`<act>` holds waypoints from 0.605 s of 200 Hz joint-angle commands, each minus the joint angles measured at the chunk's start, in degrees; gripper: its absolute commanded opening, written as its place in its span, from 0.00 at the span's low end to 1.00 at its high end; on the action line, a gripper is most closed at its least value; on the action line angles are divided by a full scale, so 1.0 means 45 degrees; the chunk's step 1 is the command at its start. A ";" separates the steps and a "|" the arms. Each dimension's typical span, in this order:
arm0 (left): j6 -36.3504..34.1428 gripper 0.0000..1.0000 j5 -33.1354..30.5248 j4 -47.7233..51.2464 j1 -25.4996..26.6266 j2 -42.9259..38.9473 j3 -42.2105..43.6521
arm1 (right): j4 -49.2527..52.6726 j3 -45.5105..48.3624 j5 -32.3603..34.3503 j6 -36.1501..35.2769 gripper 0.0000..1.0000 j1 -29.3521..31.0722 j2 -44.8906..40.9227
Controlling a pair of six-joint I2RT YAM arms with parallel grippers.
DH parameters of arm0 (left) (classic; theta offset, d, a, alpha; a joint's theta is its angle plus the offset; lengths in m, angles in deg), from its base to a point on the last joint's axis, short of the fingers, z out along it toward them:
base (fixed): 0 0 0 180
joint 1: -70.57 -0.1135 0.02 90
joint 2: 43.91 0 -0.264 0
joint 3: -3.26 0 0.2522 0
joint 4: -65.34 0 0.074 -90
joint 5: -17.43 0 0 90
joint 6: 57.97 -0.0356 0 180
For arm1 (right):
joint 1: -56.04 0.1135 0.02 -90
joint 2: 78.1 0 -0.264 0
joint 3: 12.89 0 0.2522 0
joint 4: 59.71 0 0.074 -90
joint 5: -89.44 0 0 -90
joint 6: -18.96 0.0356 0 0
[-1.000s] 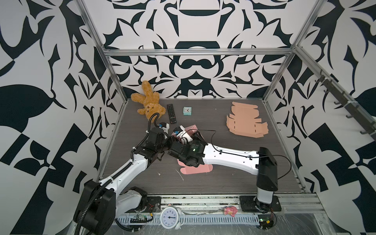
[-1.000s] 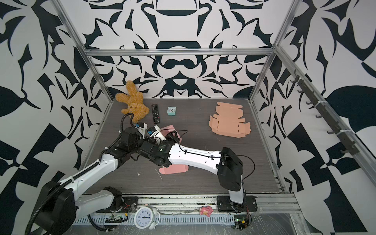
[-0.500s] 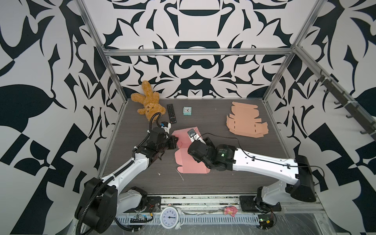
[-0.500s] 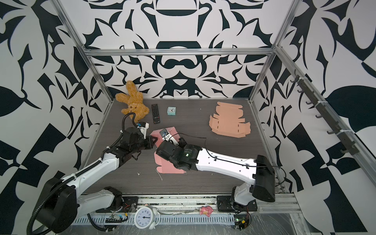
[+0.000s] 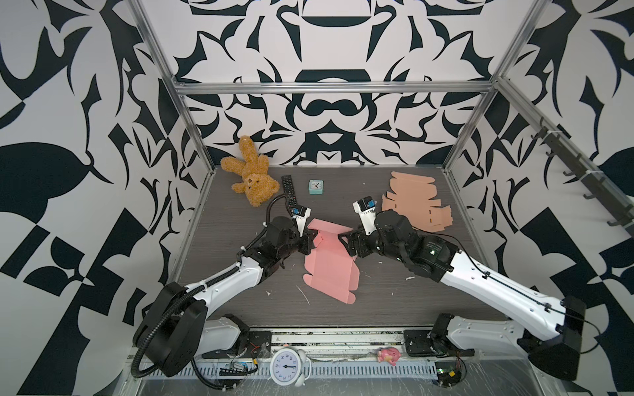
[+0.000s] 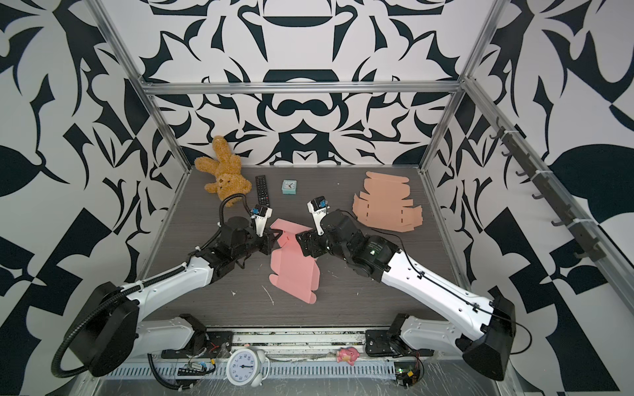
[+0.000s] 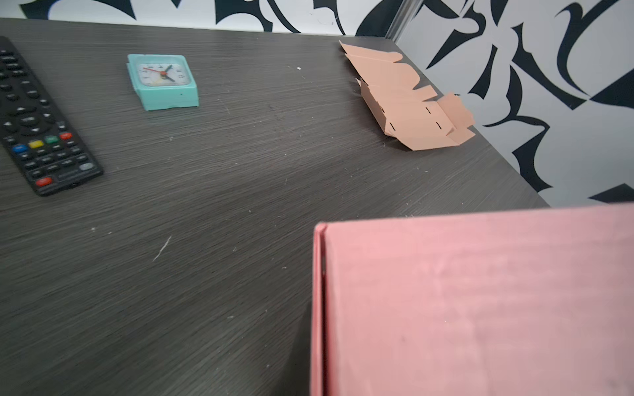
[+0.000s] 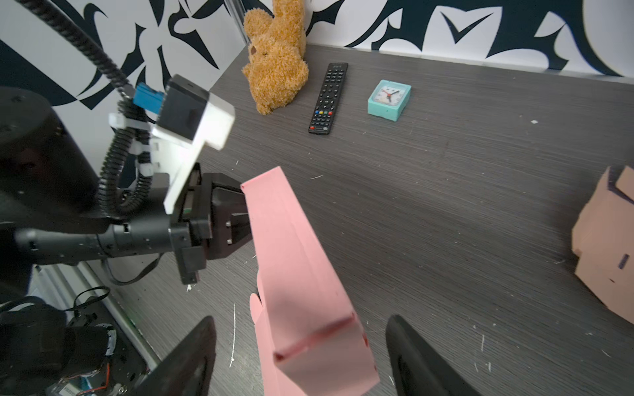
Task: Fold the paper box
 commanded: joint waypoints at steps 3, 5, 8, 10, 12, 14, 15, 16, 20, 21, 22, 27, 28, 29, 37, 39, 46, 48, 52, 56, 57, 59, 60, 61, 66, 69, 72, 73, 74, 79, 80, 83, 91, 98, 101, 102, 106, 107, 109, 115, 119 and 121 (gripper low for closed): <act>-0.1077 0.10 -0.0342 -0.1049 0.0359 0.0491 0.0386 | -0.0727 0.0195 -0.0986 -0.0075 0.80 -0.0537 -0.0381; -0.1120 0.10 -0.0363 -0.1096 0.0368 0.0532 0.0393 | -0.0809 0.0236 -0.1101 -0.0068 0.80 -0.0629 -0.0409; -0.1159 0.10 -0.0393 -0.1185 0.0388 0.0592 0.0432 | -0.0858 0.0263 -0.1183 -0.0057 0.80 -0.0683 -0.0412; -0.1184 0.10 -0.0414 -0.1237 0.0400 0.0620 0.0449 | -0.0909 0.0285 -0.1272 -0.0064 0.81 -0.0759 -0.0413; -0.1210 0.11 -0.0434 -0.1284 0.0408 0.0657 0.0448 | -0.0956 0.0305 -0.1368 -0.0051 0.81 -0.0813 -0.0413; -0.1261 0.11 -0.0459 -0.1325 0.0424 0.0700 0.0463 | -0.1021 0.0339 -0.1460 -0.0038 0.81 -0.0875 -0.0399; -0.1272 0.11 -0.0463 -0.1355 0.0437 0.0717 0.0459 | -0.1036 0.0345 -0.1518 -0.0045 0.81 -0.0905 -0.0387; -0.1288 0.11 -0.0485 -0.1370 0.0443 0.0735 0.0456 | -0.1072 0.0358 -0.1566 -0.0039 0.81 -0.0930 -0.0390; -0.1361 0.11 -0.0532 -0.1431 0.0476 0.0816 0.0458 | -0.1167 0.0369 -0.1749 -0.0024 0.81 -0.1011 -0.0345; -0.1381 0.11 -0.0548 -0.1447 0.0482 0.0834 0.0456 | -0.1187 0.0389 -0.1770 -0.0029 0.81 -0.1032 -0.0321; -0.1401 0.11 -0.0566 -0.1465 0.0495 0.0852 0.0455 | -0.1216 0.0389 -0.1819 -0.0031 0.81 -0.1061 -0.0308; -0.1494 0.11 -0.0664 -0.1527 0.0565 0.0987 0.0445 | -0.1322 0.0436 -0.1979 -0.0028 0.81 -0.1135 -0.0200; -0.1506 0.11 -0.0693 -0.1534 0.0576 0.1007 0.0430 | -0.1342 0.0432 -0.2011 -0.0021 0.81 -0.1152 -0.0180; -0.1532 0.11 -0.0717 -0.1547 0.0591 0.1027 0.0423 | -0.1362 0.0431 -0.2037 -0.0017 0.81 -0.1161 -0.0170; -0.1687 0.11 -0.0916 -0.1695 0.0727 0.1183 0.0416 | -0.1538 0.0501 -0.2253 -0.0004 0.81 -0.1261 0.0032; -0.1717 0.11 -0.0955 -0.1765 0.0763 0.1227 0.0416 | -0.1597 0.0520 -0.2297 -0.0006 0.81 -0.1275 0.0084; -0.1788 0.11 -0.1046 -0.2031 0.0853 0.1363 0.0464 | -0.1772 0.0610 -0.2474 -0.0008 0.81 -0.1342 0.0292; -0.1811 0.11 -0.1066 -0.2123 0.0873 0.1414 0.0486 | -0.1826 0.0645 -0.2523 0.0002 0.81 -0.1369 0.0354; -0.1841 0.11 -0.1100 -0.2300 0.0917 0.1492 0.0525 | -0.1937 0.0704 -0.2614 0.0013 0.81 -0.1409 0.0467; -0.1832 0.11 -0.1149 -0.2466 0.0945 0.1591 0.0559 | -0.2034 0.0782 -0.2693 0.0024 0.81 -0.1455 0.0577; -0.1831 0.11 -0.1159 -0.2502 0.0951 0.1612 0.0565 | -0.2060 0.0810 -0.2710 0.0025 0.81 -0.1478 0.0609; -0.1855 0.11 -0.1192 -0.2557 0.0965 0.1652 0.0590 | -0.2118 0.0832 -0.2743 0.0040 0.81 -0.1495 0.0643; -0.1853 0.11 -0.1210 -0.2596 0.0971 0.1671 0.0600 | -0.2150 0.0855 -0.2765 0.0042 0.81 -0.1508 0.0681; -0.1871 0.11 -0.1210 -0.2625 0.0974 0.1691 0.0605 | -0.2166 0.0876 -0.2775 0.0043 0.81 -0.1524 0.0710; -0.1901 0.11 -0.1297 -0.2769 0.1029 0.1810 0.0610 | -0.2315 0.0992 -0.2881 0.0089 0.81 -0.1575 0.0850; -0.1952 0.11 -0.1362 -0.2842 0.1076 0.1892 0.0613 | -0.2394 0.1049 -0.2959 0.0102 0.81 -0.1640 0.0924; -0.1988 0.11 -0.1414 -0.2912 0.1119 0.1953 0.0613 | -0.2487 0.1117 -0.3013 0.0135 0.81 -0.1677 0.0991; -0.1987 0.11 -0.1429 -0.2939 0.1126 0.1969 0.0622 | -0.2521 0.1144 -0.3046 0.0139 0.81 -0.1687 0.1012; -0.1997 0.11 -0.1446 -0.2973 0.1129 0.1986 0.0626 | -0.2547 0.1167 -0.3063 0.0140 0.81 -0.1692 0.1041; -0.2072 0.11 -0.1524 -0.3146 0.1213 0.2116 0.0648 | -0.2702 0.1271 -0.3183 0.0189 0.81 -0.1756 0.1147; -0.2078 0.11 -0.1543 -0.3173 0.1232 0.2128 0.0649 | -0.2735 0.1289 -0.3199 0.0205 0.81 -0.1765 0.1177; -0.2104 0.11 -0.1576 -0.3271 0.1272 0.2193 0.0679 | -0.2828 0.1347 -0.3268 0.0236 0.81 -0.1791 0.1245; -0.2205 0.11 -0.1674 -0.3527 0.1389 0.2379 0.0708 | -0.3004 0.1459 -0.3427 0.0279 0.81 -0.1827 0.1412; -0.2241 0.11 -0.1772 -0.3751 0.1471 0.2535 0.0751 | -0.3063 0.1536 -0.3438 0.0279 0.80 -0.1839 0.1567; -0.2256 0.11 -0.1817 -0.3839 0.1500 0.2602 0.0750 | -0.3062 0.1551 -0.3427 0.0279 0.80 -0.1844 0.1629; -0.2258 0.11 -0.1835 -0.3862 0.1512 0.2615 0.0759 | -0.3052 0.1556 -0.3419 0.0279 0.80 -0.1838 0.1643; -0.2270 0.11 -0.1884 -0.4004 0.1540 0.2716 0.0776 | -0.3018 0.1566 -0.3361 0.0274 0.80 -0.1835 0.1750; -0.2265 0.11 -0.1898 -0.4023 0.1542 0.2741 0.0772 | -0.3020 0.1574 -0.3347 0.0277 0.80 -0.1844 0.1772; -0.2262 0.11 -0.1924 -0.4071 0.1557 0.2784 0.0783 | -0.3022 0.1594 -0.3322 0.0264 0.80 -0.1870 0.1798; -0.2261 0.11 -0.1949 -0.4237 0.1580 0.2931 0.0787 | -0.2985 0.1637 -0.3218 0.0203 0.80 -0.1888 0.1883; -0.2261 0.11 -0.1951 -0.4339 0.1592 0.3032 0.0787 | -0.2957 0.1682 -0.3156 0.0155 0.80 -0.1892 0.1940; -0.2266 0.11 -0.1951 -0.4384 0.1599 0.3081 0.0772 | -0.2938 0.1694 -0.3142 0.0136 0.80 -0.1906 0.1962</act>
